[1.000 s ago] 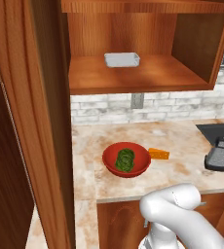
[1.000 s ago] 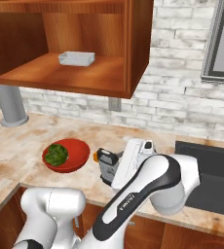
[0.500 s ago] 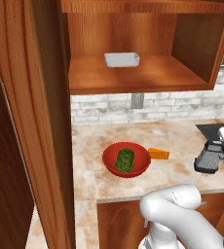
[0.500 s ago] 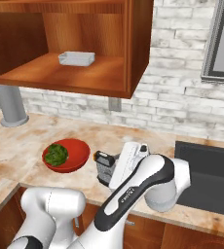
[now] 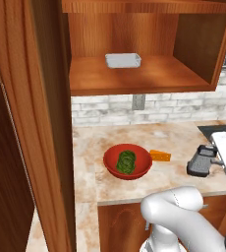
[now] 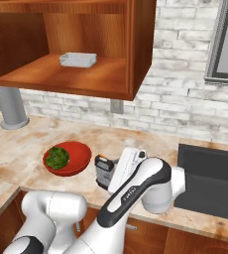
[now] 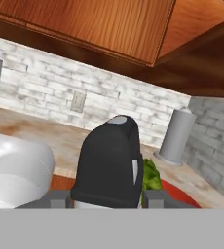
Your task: Pick the cheese from the fridge and the cheese grater from the cabinet and place them next to the salad bowl.
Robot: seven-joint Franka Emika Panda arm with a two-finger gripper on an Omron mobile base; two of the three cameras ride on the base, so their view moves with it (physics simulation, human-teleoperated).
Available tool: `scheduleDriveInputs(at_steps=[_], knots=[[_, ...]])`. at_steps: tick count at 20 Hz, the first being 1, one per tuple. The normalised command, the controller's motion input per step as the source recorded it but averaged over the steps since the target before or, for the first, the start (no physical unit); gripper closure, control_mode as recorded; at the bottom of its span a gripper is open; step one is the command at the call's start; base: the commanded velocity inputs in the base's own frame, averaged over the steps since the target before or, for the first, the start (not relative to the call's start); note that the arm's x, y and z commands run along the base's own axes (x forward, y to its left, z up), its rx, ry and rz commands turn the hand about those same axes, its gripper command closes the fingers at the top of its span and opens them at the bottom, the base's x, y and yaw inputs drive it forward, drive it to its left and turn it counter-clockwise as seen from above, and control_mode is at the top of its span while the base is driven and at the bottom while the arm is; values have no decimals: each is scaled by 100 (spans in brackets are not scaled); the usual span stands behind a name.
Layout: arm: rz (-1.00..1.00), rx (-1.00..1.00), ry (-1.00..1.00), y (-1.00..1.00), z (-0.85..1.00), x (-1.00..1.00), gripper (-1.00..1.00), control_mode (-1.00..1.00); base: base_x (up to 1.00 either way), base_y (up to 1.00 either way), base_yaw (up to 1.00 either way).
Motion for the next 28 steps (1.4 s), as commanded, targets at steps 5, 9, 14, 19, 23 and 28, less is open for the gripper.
scheduleDriveInputs(at_steps=[5, 9, 14, 19, 23, 28], knots=[[1, 2, 0, 11, -26, 18, 100, -100, 0, 0, 0], [2, 2, 0, 10, -24, 20, 100, -100, 0, 0, 0], [3, 2, 0, 13, -17, 16, 100, -100, 0, 0, 0], [2, 2, 0, 16, -9, 17, 100, -100, 0, 0, 0], [2, 1, 0, 15, -10, 18, 100, -100, 0, 0, 0], [2, 0, 0, 12, -8, 18, 100, -100, 0, 0, 0]])
